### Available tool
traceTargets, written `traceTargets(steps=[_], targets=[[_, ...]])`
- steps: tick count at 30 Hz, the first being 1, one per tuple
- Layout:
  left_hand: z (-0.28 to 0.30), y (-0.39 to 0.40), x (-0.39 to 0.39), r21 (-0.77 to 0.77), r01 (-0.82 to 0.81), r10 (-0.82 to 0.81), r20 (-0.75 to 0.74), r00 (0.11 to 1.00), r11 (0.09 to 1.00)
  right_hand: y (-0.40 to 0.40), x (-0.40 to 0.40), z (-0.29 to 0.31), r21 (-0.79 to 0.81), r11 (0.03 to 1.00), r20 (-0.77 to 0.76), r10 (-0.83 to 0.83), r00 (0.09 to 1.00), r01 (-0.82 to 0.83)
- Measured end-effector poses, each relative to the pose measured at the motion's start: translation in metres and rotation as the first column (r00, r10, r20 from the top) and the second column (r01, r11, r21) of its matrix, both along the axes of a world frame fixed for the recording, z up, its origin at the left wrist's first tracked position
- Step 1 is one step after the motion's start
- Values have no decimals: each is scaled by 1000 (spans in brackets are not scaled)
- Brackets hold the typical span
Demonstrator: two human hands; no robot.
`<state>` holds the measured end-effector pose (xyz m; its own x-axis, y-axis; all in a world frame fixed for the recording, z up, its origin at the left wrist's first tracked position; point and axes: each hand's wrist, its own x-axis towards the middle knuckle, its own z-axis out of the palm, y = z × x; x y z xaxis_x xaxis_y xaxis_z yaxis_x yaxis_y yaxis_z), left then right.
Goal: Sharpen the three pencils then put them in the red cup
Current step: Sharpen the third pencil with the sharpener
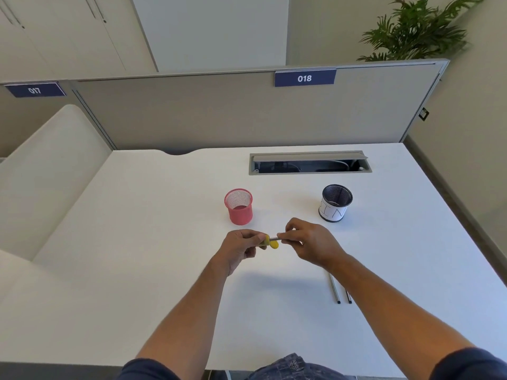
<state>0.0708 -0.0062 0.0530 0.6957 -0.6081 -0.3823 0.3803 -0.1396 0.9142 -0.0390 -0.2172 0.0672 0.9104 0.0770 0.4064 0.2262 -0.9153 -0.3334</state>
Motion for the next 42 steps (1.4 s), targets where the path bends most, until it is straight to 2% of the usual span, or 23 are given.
traceTargets(steps=[3,6,7,9,11,12,17,19,23,25,28,31,33,35,36,37,38,39,42], targets=[[2,1,1,23,2,-2,2,1000,1000,3,0,-5,1,1000,65,-17,998,17],[2,3,2,61,28,-31,48,998,998,5,-1,-10,3,1000,26,-28,999,28],[3,4,1,83,35,-42,77,996,996,7,-1,-11,23,998,-22,-49,999,50],[3,3,-1,134,46,-64,132,989,990,10,-1,-9,117,984,-241,-104,965,135],[3,2,-3,144,49,-70,152,986,988,10,0,-6,291,918,-476,-106,873,270],[2,2,-4,135,52,-72,153,986,990,10,0,-6,373,870,-542,-79,837,324],[1,2,-7,156,91,-122,200,972,984,5,-5,-4,606,682,-635,105,765,409],[2,2,-8,165,113,-146,201,969,980,1,-5,0,630,608,-707,191,681,483],[1,1,-13,159,134,-167,217,962,978,-9,0,4,548,513,-836,369,407,661],[1,1,-13,144,131,-161,222,962,981,-10,1,4,543,472,-831,419,366,694],[3,3,-10,142,126,-156,223,962,982,-8,0,8,590,537,-807,403,432,603],[7,4,-8,122,108,-131,198,971,987,-2,2,18,626,608,-757,323,568,488],[7,5,-6,96,80,-94,155,983,992,2,5,21,605,704,-695,238,678,373],[5,6,-3,70,43,-51,119,992,997,5,6,19,452,860,-581,82,810,237],[3,7,-3,57,23,-28,94,995,998,6,5,16,273,948,-442,-28,897,164],[2,8,-2,41,-2,-1,58,998,999,6,5,11,46,994,-227,-88,970,101],[2,7,-2,23,-27,27,16,1000,999,4,5,3,-124,991,-31,-60,998,56],[1,7,-2,9,-49,49,-27,998,999,3,4,-4,-222,975,110,9,994,16],[1,4,-2,13,-58,59,-94,994,998,2,4,-13,-276,961,278,111,954,-31]])
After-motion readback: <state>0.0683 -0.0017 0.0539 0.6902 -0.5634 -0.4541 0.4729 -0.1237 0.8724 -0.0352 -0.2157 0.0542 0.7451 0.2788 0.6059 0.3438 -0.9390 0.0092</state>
